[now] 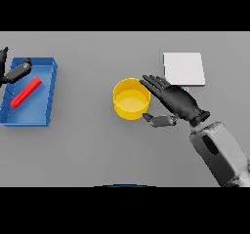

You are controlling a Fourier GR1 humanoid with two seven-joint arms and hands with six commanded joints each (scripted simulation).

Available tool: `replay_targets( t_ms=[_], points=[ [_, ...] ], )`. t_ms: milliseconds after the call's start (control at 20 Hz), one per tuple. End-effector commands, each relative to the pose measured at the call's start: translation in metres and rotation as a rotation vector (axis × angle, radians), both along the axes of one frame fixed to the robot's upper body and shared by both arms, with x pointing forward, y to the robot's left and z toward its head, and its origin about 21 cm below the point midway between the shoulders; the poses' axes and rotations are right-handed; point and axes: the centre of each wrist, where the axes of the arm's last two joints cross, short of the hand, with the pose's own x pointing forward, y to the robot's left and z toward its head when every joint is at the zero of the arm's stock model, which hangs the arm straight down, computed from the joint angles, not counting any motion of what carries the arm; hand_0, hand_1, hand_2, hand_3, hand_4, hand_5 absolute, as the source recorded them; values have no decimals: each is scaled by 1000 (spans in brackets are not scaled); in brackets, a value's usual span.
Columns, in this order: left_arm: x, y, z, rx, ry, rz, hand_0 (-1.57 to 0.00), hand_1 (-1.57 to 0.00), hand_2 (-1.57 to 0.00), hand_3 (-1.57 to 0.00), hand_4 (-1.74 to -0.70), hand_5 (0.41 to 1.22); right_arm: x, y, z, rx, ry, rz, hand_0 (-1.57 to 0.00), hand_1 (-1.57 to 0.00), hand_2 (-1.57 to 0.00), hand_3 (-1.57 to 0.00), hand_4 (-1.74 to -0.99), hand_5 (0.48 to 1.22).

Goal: Pick up the red beaker and tilt it to pour out 1 green nut into yellow bowl. Pick up the yellow bowl and place it on the metallic measuring scale.

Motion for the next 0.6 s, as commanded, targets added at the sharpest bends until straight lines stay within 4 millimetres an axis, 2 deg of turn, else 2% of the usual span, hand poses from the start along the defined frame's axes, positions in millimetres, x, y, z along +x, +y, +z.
replay_targets(
  t_ms=[0, 300, 550],
  points=[
    [0, -2, 1, -10, 2, -6, 0, 0, 0, 0, -795, 721, 1, 8, -2, -24, 7, 38, 1, 1, 1, 1, -1269, 662],
    [2, -4, -2, 6, 8, -12, 1, 1, 1, 1, -797, 718, 23, 22, 6, -171, 48, 166, 1, 1, 1, 1, -1277, 677],
    [0, -2, 3, 5, 6, -9, 1, 1, 1, 1, -794, 723, 37, 42, -2, -248, 93, 247, 1, 1, 1, 1, -1246, 686]
  ],
)
